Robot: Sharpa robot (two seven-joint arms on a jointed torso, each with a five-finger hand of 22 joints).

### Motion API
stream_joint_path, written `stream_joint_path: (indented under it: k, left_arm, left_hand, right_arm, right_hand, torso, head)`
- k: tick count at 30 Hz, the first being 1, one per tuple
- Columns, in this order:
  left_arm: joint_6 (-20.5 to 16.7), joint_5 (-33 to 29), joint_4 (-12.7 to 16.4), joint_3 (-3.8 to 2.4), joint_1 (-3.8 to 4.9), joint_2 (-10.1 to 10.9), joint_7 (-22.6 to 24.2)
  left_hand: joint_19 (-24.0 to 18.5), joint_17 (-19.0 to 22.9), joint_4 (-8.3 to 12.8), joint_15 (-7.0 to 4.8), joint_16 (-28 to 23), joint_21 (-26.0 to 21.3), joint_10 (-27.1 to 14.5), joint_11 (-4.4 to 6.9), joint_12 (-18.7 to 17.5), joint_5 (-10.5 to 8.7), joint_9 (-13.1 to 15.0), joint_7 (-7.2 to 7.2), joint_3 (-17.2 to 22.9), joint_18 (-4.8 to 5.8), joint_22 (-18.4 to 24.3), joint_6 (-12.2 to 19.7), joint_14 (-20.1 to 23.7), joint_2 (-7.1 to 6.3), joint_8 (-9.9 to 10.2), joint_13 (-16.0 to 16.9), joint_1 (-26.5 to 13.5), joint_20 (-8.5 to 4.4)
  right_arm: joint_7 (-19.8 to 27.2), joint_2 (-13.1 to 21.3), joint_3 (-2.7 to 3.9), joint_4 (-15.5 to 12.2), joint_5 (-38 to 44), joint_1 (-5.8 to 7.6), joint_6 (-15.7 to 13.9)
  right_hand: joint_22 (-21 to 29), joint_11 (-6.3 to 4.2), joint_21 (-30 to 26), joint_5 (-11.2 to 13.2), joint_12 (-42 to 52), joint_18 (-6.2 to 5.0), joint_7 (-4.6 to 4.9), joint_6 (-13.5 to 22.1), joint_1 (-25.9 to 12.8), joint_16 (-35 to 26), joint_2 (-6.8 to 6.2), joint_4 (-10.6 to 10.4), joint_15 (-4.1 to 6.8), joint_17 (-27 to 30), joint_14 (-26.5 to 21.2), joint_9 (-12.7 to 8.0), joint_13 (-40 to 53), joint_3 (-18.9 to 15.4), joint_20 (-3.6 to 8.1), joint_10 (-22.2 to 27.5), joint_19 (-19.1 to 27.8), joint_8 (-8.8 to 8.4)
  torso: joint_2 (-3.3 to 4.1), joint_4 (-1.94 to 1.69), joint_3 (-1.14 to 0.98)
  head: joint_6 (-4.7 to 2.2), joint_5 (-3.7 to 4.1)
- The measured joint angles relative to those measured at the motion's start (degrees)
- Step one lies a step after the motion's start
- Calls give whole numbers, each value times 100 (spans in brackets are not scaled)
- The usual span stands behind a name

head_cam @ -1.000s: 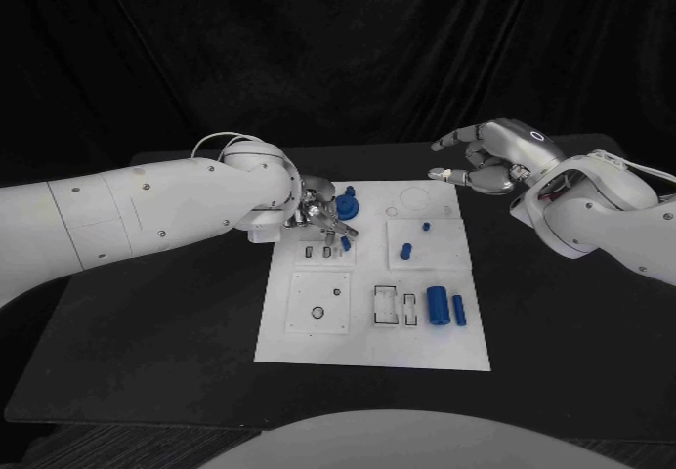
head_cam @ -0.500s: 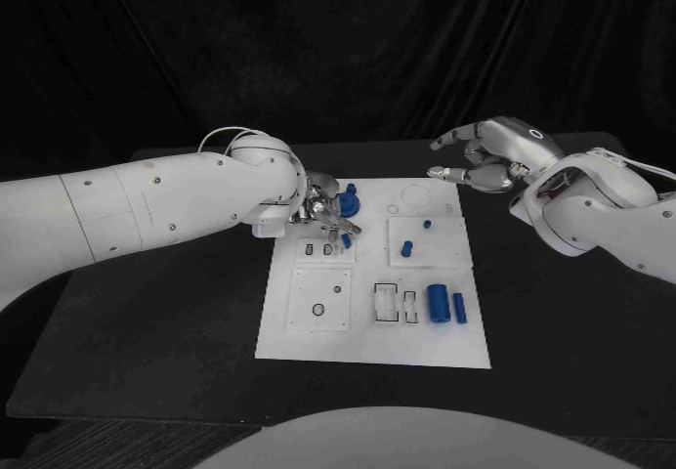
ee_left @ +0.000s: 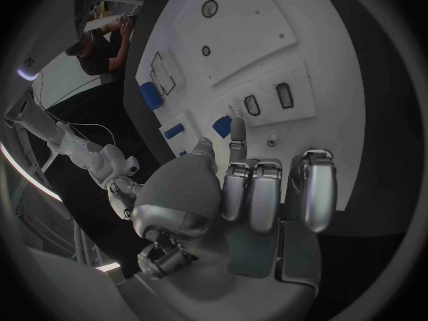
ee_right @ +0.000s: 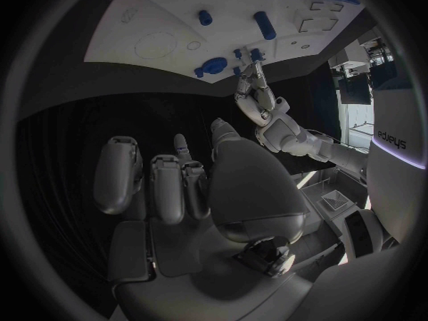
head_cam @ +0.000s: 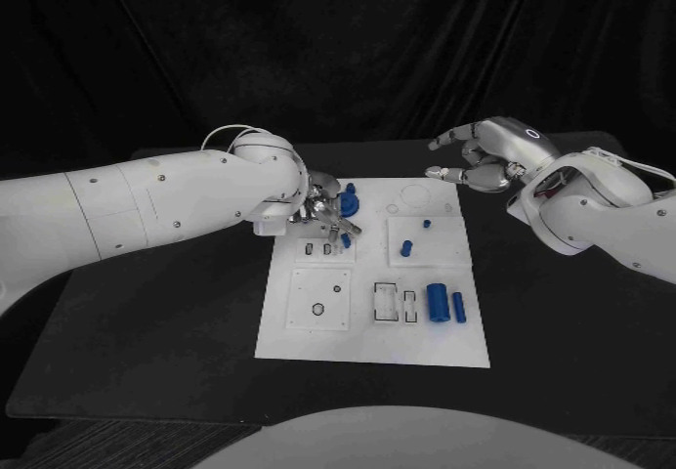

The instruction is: Assemble the parts on the task board

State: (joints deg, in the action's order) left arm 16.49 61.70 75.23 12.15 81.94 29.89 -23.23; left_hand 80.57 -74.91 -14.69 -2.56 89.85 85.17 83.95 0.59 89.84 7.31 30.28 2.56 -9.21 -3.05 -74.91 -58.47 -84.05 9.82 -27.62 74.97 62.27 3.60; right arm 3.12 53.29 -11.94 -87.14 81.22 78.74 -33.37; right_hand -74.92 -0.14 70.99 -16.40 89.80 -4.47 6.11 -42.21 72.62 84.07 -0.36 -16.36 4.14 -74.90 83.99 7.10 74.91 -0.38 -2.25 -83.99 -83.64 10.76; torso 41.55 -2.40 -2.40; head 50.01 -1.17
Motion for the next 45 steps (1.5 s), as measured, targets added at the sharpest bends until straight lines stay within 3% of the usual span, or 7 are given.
stream_joint_path:
  k: [6, 18, 36, 41, 45]
  left_arm:
    - [56, 0, -29, 0, 0, -37, -5]
    - [145, 1, -76, 1, 0, -92, -11]
    - [214, 2, -143, 1, -4, -181, -11]
    - [233, 2, -149, 1, -5, -193, -10]
    - [250, 2, -155, 1, -6, -202, -8]
  left_hand:
    - [0, 0, 9, -43, 0, 0, 6, 35, 0, -24, 170, -41, 9, 0, 0, -81, -1, 0, -78, 0, 0, 0]
    - [-21, 0, 32, -54, 0, -22, 4, 36, 0, -24, 237, -40, 32, 0, 0, -81, 12, 0, -78, 0, 0, -21]
    - [-42, 1, 262, -83, 0, -67, 5, 35, 0, 75, 370, -62, 262, -1, -4, -59, 0, 34, 157, 0, 154, -41]
    - [-62, 1, 294, -82, 0, -89, 6, 34, 0, 78, 390, -61, 294, -1, -4, -59, 0, 12, 161, 0, 176, -62]
    - [-62, 1, 411, -82, 0, -89, 6, 34, 0, 187, 435, -61, 411, -1, -3, -59, 0, 10, 255, 0, 271, -62]
  right_arm:
    - [0, -16, 0, 24, 1, -12, 7]
    - [1, -31, 0, 46, 1, -17, 12]
    - [-2, -40, 0, 57, 3, -18, 15]
    - [-3, -42, 0, 60, 3, -19, 16]
    - [-4, -43, 0, 60, 3, -19, 18]
  right_hand:
    - [0, 0, 0, 0, 0, 0, 2, -59, 22, 0, 22, 0, 0, 0, 0, 0, 0, 0, 0, 0, 0, 0]
    - [1, 0, 0, -20, 0, 0, 23, -79, 22, 0, 21, 0, -16, 0, 15, 0, 0, 0, 0, 0, 0, 0]
    - [2, 0, -22, -20, 0, 0, 20, -81, 22, -21, 21, 0, -35, 0, -5, 1, 0, 0, 0, 0, 0, 0]
    - [2, 43, -22, -20, 0, 0, 25, -123, -27, -21, 69, 0, -35, 0, -5, 1, -1, 0, 0, 0, 0, 0]
    - [2, 42, -36, -25, 0, 0, 25, -123, -33, -21, 75, 0, -35, 0, -5, 1, -1, 0, 0, 0, 0, 0]
  torso:
    - [-2, 0, 0]
    - [-7, -2, 0]
    - [-8, -3, 3]
    - [-8, -3, 3]
    - [-8, -7, 3]
  head:
    - [0, 0]
    - [1, 7]
    - [-1, 36]
    - [-2, 27]
    - [-2, 27]
